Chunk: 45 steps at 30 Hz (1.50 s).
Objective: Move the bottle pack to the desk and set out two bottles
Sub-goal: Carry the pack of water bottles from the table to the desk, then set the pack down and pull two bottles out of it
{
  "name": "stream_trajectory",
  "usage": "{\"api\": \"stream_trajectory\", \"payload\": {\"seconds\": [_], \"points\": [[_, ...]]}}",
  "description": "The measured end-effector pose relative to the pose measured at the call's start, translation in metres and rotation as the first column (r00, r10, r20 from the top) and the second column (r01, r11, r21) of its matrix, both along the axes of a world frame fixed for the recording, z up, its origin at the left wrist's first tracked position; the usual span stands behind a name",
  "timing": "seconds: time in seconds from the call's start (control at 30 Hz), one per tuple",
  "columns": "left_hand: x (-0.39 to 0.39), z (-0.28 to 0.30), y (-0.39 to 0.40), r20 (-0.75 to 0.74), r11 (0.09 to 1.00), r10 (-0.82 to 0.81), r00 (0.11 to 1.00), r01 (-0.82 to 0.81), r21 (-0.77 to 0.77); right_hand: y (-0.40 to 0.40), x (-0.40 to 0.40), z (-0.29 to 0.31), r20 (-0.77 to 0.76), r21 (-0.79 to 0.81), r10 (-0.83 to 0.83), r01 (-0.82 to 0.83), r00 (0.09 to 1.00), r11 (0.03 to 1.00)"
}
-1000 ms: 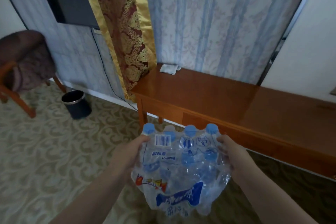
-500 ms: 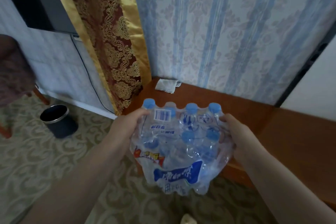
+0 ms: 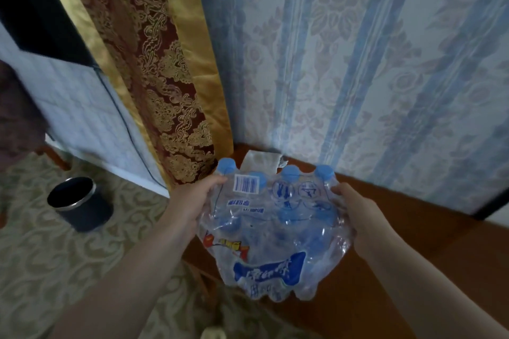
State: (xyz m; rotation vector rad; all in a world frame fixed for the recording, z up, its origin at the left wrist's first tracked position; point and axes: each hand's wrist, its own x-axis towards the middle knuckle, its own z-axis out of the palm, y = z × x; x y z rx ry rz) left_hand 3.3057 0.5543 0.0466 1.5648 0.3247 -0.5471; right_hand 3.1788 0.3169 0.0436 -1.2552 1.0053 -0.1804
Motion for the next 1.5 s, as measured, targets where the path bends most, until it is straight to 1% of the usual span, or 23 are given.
{"api": "stream_trajectory", "payload": {"seconds": [0.1, 0.2, 0.33, 0.43, 0.53, 0.6, 0.67, 0.73, 0.87, 0.97, 1.07, 1.1, 1.13, 1.2, 1.23, 1.27, 1.3, 1.33, 1.37, 1.4, 1.43, 1.47, 1.5], "points": [[0.042, -0.006, -0.005, -0.015, 0.997, -0.050, 0.999, 0.051, 0.055, 0.005, 0.031, -0.010, -0.054, 0.008, -0.056, 0.056, 0.997, 0.998], [0.079, -0.014, -0.005, -0.045, 0.991, -0.111, 0.993, 0.114, 0.070, 0.009, 0.061, -0.017, -0.065, -0.016, -0.119, 0.118, 0.991, 0.993], [0.125, -0.023, -0.008, -0.022, 0.972, -0.174, 0.984, 0.175, 0.154, 0.011, 0.095, -0.022, -0.086, -0.034, -0.199, 0.196, 0.976, 0.980], [0.145, -0.027, -0.012, -0.021, 0.961, -0.219, 0.976, 0.219, 0.170, 0.012, 0.106, -0.024, -0.124, -0.057, -0.255, 0.250, 0.959, 0.967], [0.149, -0.033, -0.012, -0.063, 0.943, -0.273, 0.960, 0.280, 0.182, 0.015, 0.106, -0.026, -0.182, -0.092, -0.254, 0.241, 0.950, 0.966], [0.151, -0.039, -0.012, -0.051, 0.936, -0.277, 0.959, 0.282, 0.210, 0.016, 0.104, -0.028, -0.210, -0.130, -0.244, 0.220, 0.947, 0.967], [0.151, -0.044, -0.011, -0.020, 0.920, -0.310, 0.950, 0.306, 0.244, 0.017, 0.100, -0.032, -0.236, -0.145, -0.210, 0.179, 0.949, 0.973], [0.148, -0.044, -0.010, -0.002, 0.886, -0.384, 0.923, 0.369, 0.282, 0.018, 0.094, -0.034, -0.260, -0.150, -0.164, 0.128, 0.952, 0.980], [0.141, -0.043, -0.006, 0.034, 0.771, -0.535, 0.844, 0.471, 0.428, 0.017, 0.079, -0.037, -0.317, -0.197, -0.036, -0.028, 0.948, 0.980], [0.136, -0.046, 0.001, 0.068, 0.712, -0.598, 0.798, 0.491, 0.502, 0.017, 0.069, -0.037, -0.355, -0.245, 0.057, -0.152, 0.933, 0.958], [0.126, -0.048, 0.011, 0.116, 0.663, -0.682, 0.722, 0.544, 0.514, 0.015, 0.061, -0.041, -0.365, -0.348, 0.106, -0.241, 0.925, 0.906], [0.124, -0.048, 0.012, 0.131, 0.661, -0.685, 0.717, 0.535, 0.526, 0.016, 0.060, -0.041, -0.382, -0.382, 0.119, -0.274, 0.916, 0.883], [0.122, -0.049, 0.012, 0.141, 0.669, -0.665, 0.733, 0.501, 0.549, 0.015, 0.058, -0.041, -0.404, -0.415, 0.127, -0.305, 0.906, 0.857], [0.118, -0.049, 0.010, 0.167, 0.684, -0.596, 0.785, 0.387, 0.618, 0.014, 0.056, -0.041, -0.470, -0.482, 0.162, -0.406, 0.868, 0.777], [0.114, -0.047, 0.009, 0.234, 0.697, -0.567, 0.790, 0.310, 0.646, 0.014, 0.055, -0.040, -0.510, -0.510, 0.181, -0.465, 0.841, 0.723], [0.111, -0.045, 0.008, 0.335, 0.724, -0.545, 0.768, 0.230, 0.651, 0.015, 0.055, -0.038, -0.532, -0.536, 0.182, -0.495, 0.827, 0.684], [0.105, -0.040, 0.006, 0.465, 0.764, -0.522, 0.715, 0.150, 0.627, 0.015, 0.054, -0.036, -0.532, -0.557, 0.166, -0.491, 0.830, 0.670], [0.098, -0.033, 0.004, 0.590, 0.803, -0.502, 0.632, 0.088, 0.589, 0.018, 0.054, -0.033, -0.505, -0.593, 0.131, -0.453, 0.853, 0.665], [0.092, -0.026, 0.001, 0.690, 0.829, -0.494, 0.528, 0.047, 0.557, 0.020, 0.054, -0.030, -0.458, -0.664, 0.087, -0.406, 0.885, 0.628], [0.087, -0.021, -0.002, 0.747, 0.840, -0.506, 0.430, 0.048, 0.541, 0.023, 0.055, -0.025, -0.389, -0.753, 0.057, -0.352, 0.920, 0.556], [0.082, -0.016, -0.006, 0.764, 0.831, -0.543, 0.350, 0.096, 0.547, 0.027, 0.056, -0.020, -0.295, -0.833, 0.058, -0.286, 0.954, 0.474], [0.077, -0.012, -0.009, 0.748, 0.800, -0.599, 0.287, 0.174, 0.574, 0.030, 0.058, -0.013, -0.200, -0.889, 0.097, -0.222, 0.975, 0.401], [0.073, -0.010, -0.013, 0.707, 0.743, -0.668, 0.233, 0.251, 0.620, 0.033, 0.062, -0.005, -0.153, -0.915, 0.160, -0.201, 0.975, 0.351]]}}
